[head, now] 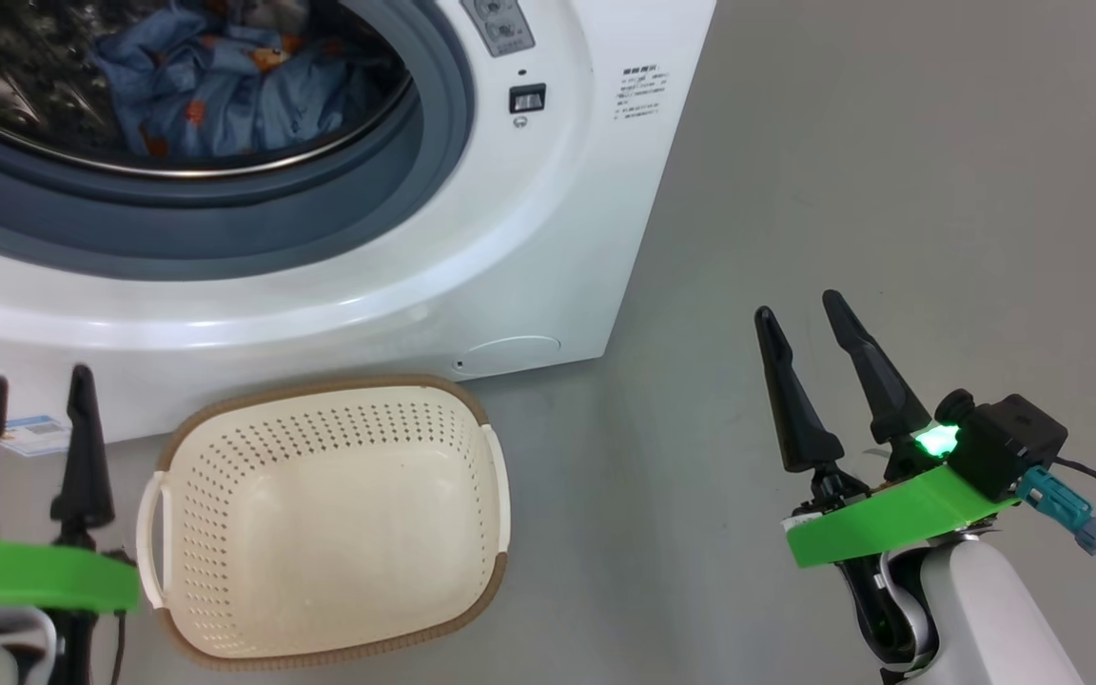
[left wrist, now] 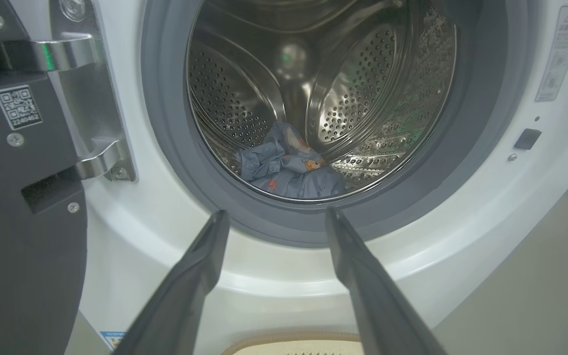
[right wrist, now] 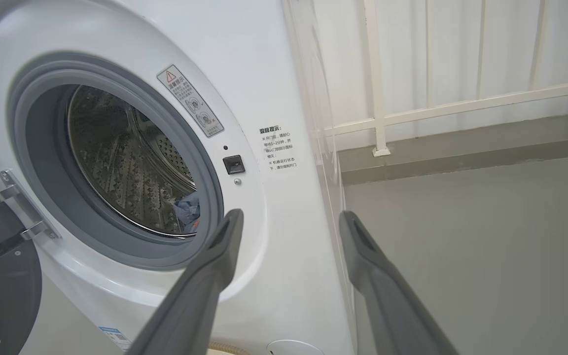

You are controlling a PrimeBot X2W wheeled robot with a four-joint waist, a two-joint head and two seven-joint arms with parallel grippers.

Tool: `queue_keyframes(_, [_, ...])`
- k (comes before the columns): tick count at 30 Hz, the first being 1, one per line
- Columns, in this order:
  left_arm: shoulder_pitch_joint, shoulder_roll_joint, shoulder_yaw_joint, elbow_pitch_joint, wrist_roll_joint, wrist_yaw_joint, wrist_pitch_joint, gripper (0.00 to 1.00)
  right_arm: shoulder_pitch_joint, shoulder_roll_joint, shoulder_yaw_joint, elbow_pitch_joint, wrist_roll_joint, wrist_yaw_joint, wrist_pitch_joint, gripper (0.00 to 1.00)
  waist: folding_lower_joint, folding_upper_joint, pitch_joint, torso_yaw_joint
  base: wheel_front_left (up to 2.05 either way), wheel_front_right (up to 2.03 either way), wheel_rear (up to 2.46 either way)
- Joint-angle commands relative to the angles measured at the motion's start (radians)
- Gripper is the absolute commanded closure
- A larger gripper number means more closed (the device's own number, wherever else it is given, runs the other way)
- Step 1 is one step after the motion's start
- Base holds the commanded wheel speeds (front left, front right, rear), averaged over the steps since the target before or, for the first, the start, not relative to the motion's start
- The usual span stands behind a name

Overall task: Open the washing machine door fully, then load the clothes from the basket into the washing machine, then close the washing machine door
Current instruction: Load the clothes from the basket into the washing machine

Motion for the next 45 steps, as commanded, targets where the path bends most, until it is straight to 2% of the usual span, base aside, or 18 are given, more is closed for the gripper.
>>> queue_keyframes(1, [0.013,0.019,0.051,-0.036,0.019,-0.005,-0.006,0.00,0.018,0.002,0.019,-0.018,-0.015,0.002,-0.005,0.00,0.0000,0.0000,-0.008,0.004,0.00,0.00,0.00])
queue_keyframes(24, [0.144,-0.100,0.099,-0.063,0.092,-0.029,-0.006,0.00,0.073,-0.053,0.036,0.019,0.026,0.002,-0.005,0.00,0.0000,0.0000,-0.162,0.048,0.00,0.00,0.00])
queue_keyframes(45, [0.209,-0.146,0.128,-0.102,0.103,-0.034,-0.006,0.00,0.090,-0.079,0.037,0.008,0.042,0.002,-0.005,0.00,0.0000,0.0000,-0.191,0.080,0.00,0.00,0.00])
